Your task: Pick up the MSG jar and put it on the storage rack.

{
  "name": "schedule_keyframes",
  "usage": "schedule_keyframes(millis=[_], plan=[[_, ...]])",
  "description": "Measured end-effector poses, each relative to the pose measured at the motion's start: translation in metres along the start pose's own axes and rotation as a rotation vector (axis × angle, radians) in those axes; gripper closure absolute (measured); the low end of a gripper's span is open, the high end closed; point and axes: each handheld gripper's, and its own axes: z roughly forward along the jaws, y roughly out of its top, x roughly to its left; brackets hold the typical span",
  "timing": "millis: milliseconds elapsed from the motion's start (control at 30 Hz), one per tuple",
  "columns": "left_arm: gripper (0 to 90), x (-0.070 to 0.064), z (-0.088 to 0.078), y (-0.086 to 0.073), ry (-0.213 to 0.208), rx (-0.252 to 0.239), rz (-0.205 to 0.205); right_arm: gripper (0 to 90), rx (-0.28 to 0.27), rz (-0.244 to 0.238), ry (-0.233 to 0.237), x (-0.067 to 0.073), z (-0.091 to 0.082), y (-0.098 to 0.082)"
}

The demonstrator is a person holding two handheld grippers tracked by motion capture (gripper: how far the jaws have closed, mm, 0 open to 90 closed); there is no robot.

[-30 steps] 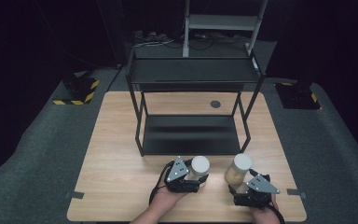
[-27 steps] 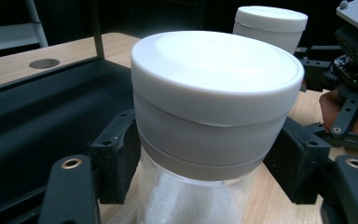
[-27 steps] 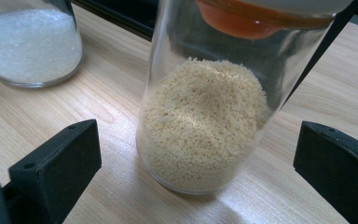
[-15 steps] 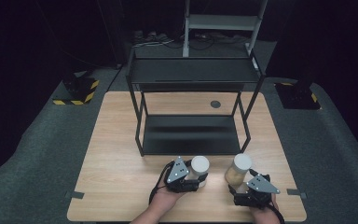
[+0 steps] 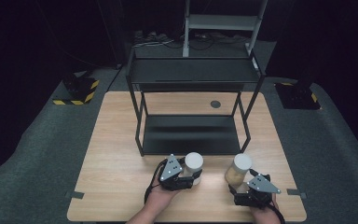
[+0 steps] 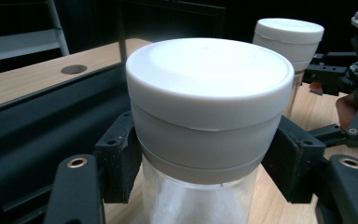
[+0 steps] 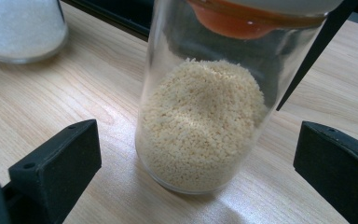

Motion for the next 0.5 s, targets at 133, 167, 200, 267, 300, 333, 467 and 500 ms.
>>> schedule_keyframes(millis=[133,167,200,267,300,333,467,500], plan=[[34.8,0.004,-0.009,-0.001,0.020,-0.011,-0.009,0.0,0.000,0.000,0.000,0.000,0.000,0.000],[34.8,0.005,-0.012,-0.002,0.027,-0.015,-0.015,0.0,0.001,0.000,0.000,0.000,0.000,0.000],[34.8,0.007,-0.014,-0.002,0.032,-0.019,-0.013,0.0,0.001,-0.001,0.000,0.000,0.000,0.000],[34.8,0.008,-0.019,-0.002,0.043,-0.023,-0.015,0.0,0.001,-0.001,0.000,0.000,0.000,0.000],[34.8,0.009,-0.021,-0.002,0.049,-0.024,-0.012,0.0,0.001,-0.001,0.000,0.000,0.000,0.000],[34.8,0.009,-0.024,-0.002,0.057,-0.028,-0.014,0.0,0.001,-0.001,0.000,0.000,0.000,0.000],[34.8,0.012,-0.033,-0.001,0.078,-0.039,-0.021,0.0,0.000,-0.001,-0.001,0.000,0.000,0.000],[34.8,0.012,-0.036,-0.001,0.084,-0.043,-0.024,0.0,0.001,-0.001,-0.001,0.000,0.000,0.000]])
